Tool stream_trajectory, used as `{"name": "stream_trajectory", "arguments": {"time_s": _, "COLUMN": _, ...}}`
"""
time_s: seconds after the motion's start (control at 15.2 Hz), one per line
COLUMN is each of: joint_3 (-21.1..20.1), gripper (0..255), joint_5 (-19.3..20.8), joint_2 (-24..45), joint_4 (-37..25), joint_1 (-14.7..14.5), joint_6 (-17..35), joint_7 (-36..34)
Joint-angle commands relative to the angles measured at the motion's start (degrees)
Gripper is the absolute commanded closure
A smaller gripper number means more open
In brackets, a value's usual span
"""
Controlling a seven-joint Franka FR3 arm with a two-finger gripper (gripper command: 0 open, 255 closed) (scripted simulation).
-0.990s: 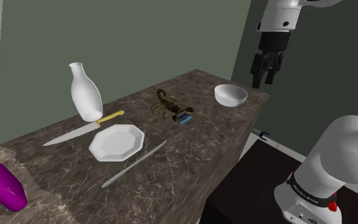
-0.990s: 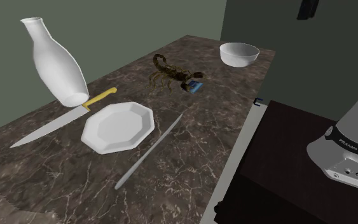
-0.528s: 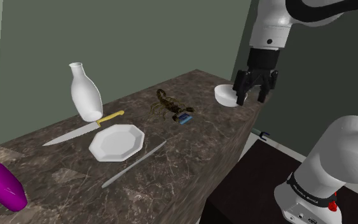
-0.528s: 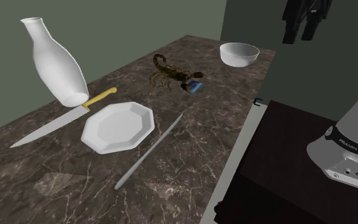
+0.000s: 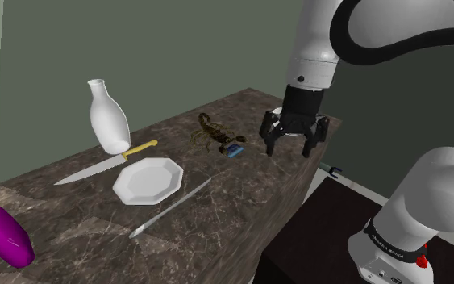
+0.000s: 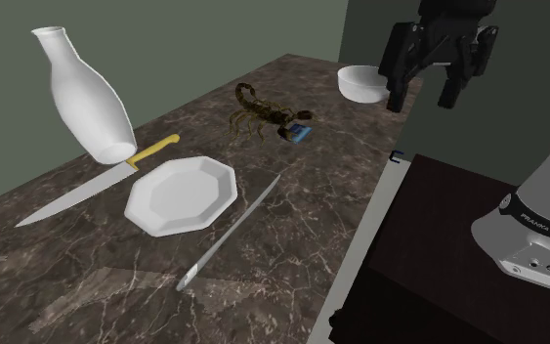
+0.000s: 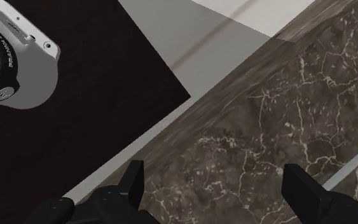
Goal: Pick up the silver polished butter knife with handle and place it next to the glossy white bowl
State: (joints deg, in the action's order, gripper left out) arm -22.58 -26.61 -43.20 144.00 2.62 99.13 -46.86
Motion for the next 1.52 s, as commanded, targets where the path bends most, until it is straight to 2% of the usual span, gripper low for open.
{"name": "stream_trajectory", "arguments": {"time_s": 0.0, "joint_3": -3.57, "gripper": 0, "joint_5": -2.3, "joint_2": 2.18, "joint_4": -0.62, "joint_1": 0.75, "joint_6": 3.1, "joint_7": -5.89}}
{"name": "stream_trajectory", "arguments": {"time_s": 0.26, "joint_3": -10.97, "gripper": 0, "joint_5": -5.22, "joint_2": 8.25, "joint_4": -2.96, "joint_1": 3.16, "joint_6": 9.97, "joint_7": -16.81}}
{"name": "stream_trajectory", "arguments": {"time_s": 0.46, "joint_3": -16.75, "gripper": 0, "joint_5": -5.72, "joint_2": 13.91, "joint_4": -5.64, "joint_1": 5.93, "joint_6": 15.37, "joint_7": -25.27}}
{"name": "stream_trajectory", "arguments": {"time_s": 0.66, "joint_3": -22.86, "gripper": 0, "joint_5": -4.19, "joint_2": 20.53, "joint_4": -8.95, "joint_1": 9.62, "joint_6": 20.9, "joint_7": -34.38}}
{"name": "stream_trajectory", "arguments": {"time_s": 0.79, "joint_3": -27.24, "gripper": 0, "joint_5": -1.62, "joint_2": 25.6, "joint_4": -11.43, "joint_1": 12.65, "joint_6": 24.61, "joint_7": -41.14}}
{"name": "stream_trajectory", "arguments": {"time_s": 0.99, "joint_3": -34.1, "gripper": 0, "joint_5": 5.96, "joint_2": 34.84, "joint_4": -15.48, "joint_1": 17.69, "joint_6": 30.12, "joint_7": -53.32}}
{"name": "stream_trajectory", "arguments": {"time_s": 1.12, "joint_3": -37.8, "gripper": 0, "joint_5": 14.88, "joint_2": 42.77, "joint_4": -18.42, "joint_1": 20.21, "joint_6": 33.35, "joint_7": -63.79}}
{"name": "stream_trajectory", "arguments": {"time_s": 1.19, "joint_3": -38.4, "gripper": 0, "joint_5": 20.39, "joint_2": 47.15, "joint_4": -20.05, "joint_1": 20.25, "joint_6": 34.51, "joint_7": -69.64}}
{"name": "stream_trajectory", "arguments": {"time_s": 1.32, "joint_3": -35.9, "gripper": 0, "joint_5": 29.78, "joint_2": 54.59, "joint_4": -23.62, "joint_1": 16.95, "joint_6": 35.58, "joint_7": -79.85}}
{"name": "stream_trajectory", "arguments": {"time_s": 1.45, "joint_3": -34.2, "gripper": 0, "joint_5": 31.14, "joint_2": 55.89, "joint_4": -23.32, "joint_1": 15.08, "joint_6": 36.86, "joint_7": -80.78}}
